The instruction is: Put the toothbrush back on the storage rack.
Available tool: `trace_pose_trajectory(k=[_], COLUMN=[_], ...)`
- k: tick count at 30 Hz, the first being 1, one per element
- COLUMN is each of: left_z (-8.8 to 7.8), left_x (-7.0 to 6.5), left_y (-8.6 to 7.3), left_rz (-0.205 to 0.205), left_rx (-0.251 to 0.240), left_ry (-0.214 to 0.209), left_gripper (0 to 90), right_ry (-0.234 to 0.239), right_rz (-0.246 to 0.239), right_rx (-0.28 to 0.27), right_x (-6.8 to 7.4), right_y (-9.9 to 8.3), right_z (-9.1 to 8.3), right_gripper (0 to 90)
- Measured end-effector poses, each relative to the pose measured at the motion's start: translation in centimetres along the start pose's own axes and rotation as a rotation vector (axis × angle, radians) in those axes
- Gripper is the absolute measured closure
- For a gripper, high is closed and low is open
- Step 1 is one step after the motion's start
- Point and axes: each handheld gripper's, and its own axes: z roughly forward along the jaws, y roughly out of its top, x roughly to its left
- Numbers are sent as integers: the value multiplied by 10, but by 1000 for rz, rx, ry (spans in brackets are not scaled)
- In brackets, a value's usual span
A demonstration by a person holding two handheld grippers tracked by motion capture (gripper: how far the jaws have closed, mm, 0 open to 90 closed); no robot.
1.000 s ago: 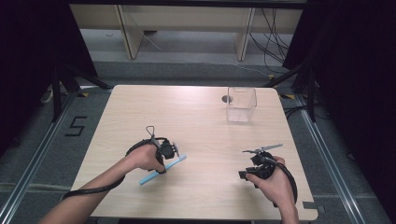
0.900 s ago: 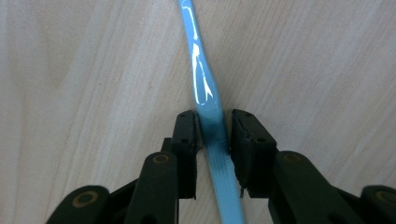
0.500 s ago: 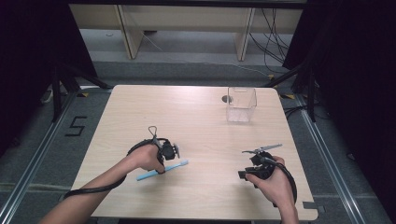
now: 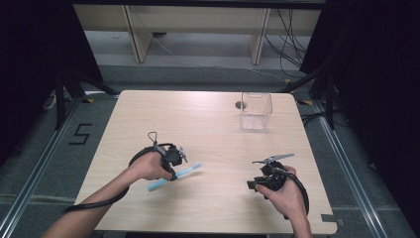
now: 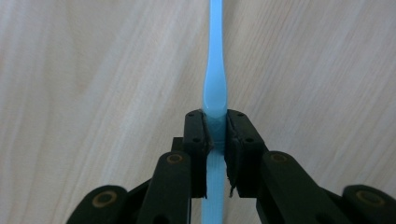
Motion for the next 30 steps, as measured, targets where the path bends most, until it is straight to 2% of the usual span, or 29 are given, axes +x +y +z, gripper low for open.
trace_pose_trajectory(k=[1, 5, 6, 7, 8, 9, 10, 11, 12, 13, 14, 15, 16, 18, 20, 21, 22, 24, 25, 26, 27, 29, 30], left_z=[-2, -12, -14, -15, -17, -18, -19, -20, -21, -21, -22, -22, -23, -24, -27, -28, -27, -27, -24, -24, -22, -20, -19], left_x=[0, -3, -3, -4, -4, -4, -4, -5, -5, -5, -6, -7, -8, -8, -7, -6, -7, -7, -9, -9, -9, -8, -8], left_y=[0, -4, -6, -6, -8, -9, -10, -11, -12, -13, -14, -15, -16, -18, -22, -23, -25, -26, -29, -29, -31, -33, -34], left_rz=[-6, -34, -38, -39, -36, -31, -34, -32, -36, -33, -37, -62, -67, -54, -50, -45, -62, -60, -91, -91, -104, -111, -117], left_rx=[-23, -126, -138, -148, -171, -184, -196, -214, -234, -244, -269, -298, -317, -330, -377, -388, -418, -427, -478, -478, -504, -520, -525], left_ry=[2, 10, 11, 13, 14, 20, 22, 27, 27, 27, 27, 20, 23, 32, 44, 46, 49, 56, 58, 58, 55, 52, 58], left_gripper=[784, 784, 784, 784, 784, 784, 784, 784, 784, 784, 784, 784, 784, 784, 784, 784, 784, 784, 784, 784, 784, 784, 785], right_ry=[4, 24, 37, 26, 34, 40, 41, 43, 41, 51, 53, 54, 63, 66, 71, 54, 55, 77, 155, 144, 143, 151, 152], right_rz=[-14, -7, 32, -13, -30, -6, -10, -36, -33, 17, 15, -6, -11, -15, -2, -14, -15, -8, -48, -47, -49, -78, -59], right_rx=[0, -16, -3, -22, -22, -23, -37, -41, -43, -24, -15, -46, -53, -64, -72, -67, -72, -110, -154, -151, -158, -184, -186], right_x=[1, 8, 12, 10, 10, 13, 14, 13, 14, 19, 20, 19, 20, 21, 23, 21, 22, 24, 23, 25, 26, 27, 29], right_y=[1, 2, 2, 3, 4, 4, 4, 4, 4, 4, 4, 4, 4, 5, 5, 6, 6, 6, 6, 6, 6, 6, 5], right_z=[1, 7, 8, 10, 11, 12, 14, 14, 14, 13, 13, 15, 16, 16, 16, 15, 15, 17, 21, 21, 23, 27, 28], right_gripper=[627, 626, 626, 625, 624, 623, 622, 618, 614, 610, 609, 608, 608, 608, 608, 608, 608, 608, 611, 613, 615, 616, 615])
